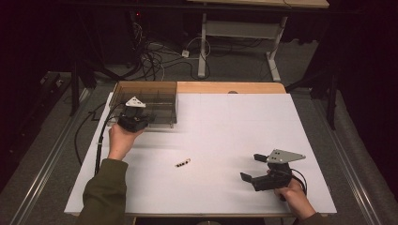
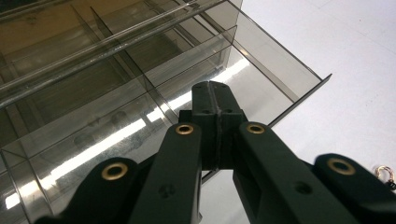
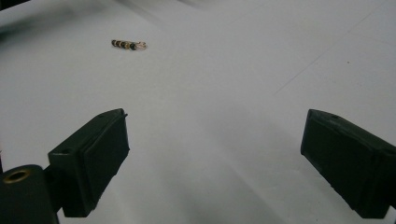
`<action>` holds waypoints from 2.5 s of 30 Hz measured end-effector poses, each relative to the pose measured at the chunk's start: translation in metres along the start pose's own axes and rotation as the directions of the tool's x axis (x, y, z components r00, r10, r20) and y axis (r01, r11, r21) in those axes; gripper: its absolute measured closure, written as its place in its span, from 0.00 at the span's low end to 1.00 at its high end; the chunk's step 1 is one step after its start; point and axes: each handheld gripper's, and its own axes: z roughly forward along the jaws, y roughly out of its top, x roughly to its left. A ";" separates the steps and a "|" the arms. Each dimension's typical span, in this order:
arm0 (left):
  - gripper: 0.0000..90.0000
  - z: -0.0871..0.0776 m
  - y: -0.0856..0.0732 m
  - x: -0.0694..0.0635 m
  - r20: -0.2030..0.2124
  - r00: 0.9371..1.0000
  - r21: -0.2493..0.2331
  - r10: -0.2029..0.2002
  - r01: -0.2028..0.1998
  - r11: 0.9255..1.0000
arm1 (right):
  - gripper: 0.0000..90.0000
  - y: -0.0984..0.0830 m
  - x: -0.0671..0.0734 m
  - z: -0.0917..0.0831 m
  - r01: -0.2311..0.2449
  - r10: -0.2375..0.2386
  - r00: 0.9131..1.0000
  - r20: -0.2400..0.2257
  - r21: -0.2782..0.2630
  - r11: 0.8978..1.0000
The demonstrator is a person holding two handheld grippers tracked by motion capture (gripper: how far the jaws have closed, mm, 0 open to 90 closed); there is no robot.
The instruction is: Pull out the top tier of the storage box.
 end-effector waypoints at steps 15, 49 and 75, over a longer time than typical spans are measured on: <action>0.97 -0.013 -0.002 0.000 -0.016 1.000 -0.027 0.007 -0.007 1.000 | 0.09 0.000 0.000 -0.001 -0.001 0.001 1.000 0.001 -0.001 1.000; 0.98 -0.009 -0.011 0.005 -0.048 0.999 0.014 -0.012 0.012 1.000 | 0.09 0.000 0.000 0.000 0.000 0.000 1.000 0.001 -0.002 1.000; 0.98 -0.009 -0.011 0.002 -0.042 0.999 0.035 0.009 -0.008 0.999 | 0.09 0.000 0.000 -0.001 0.000 0.000 1.000 0.002 -0.003 1.000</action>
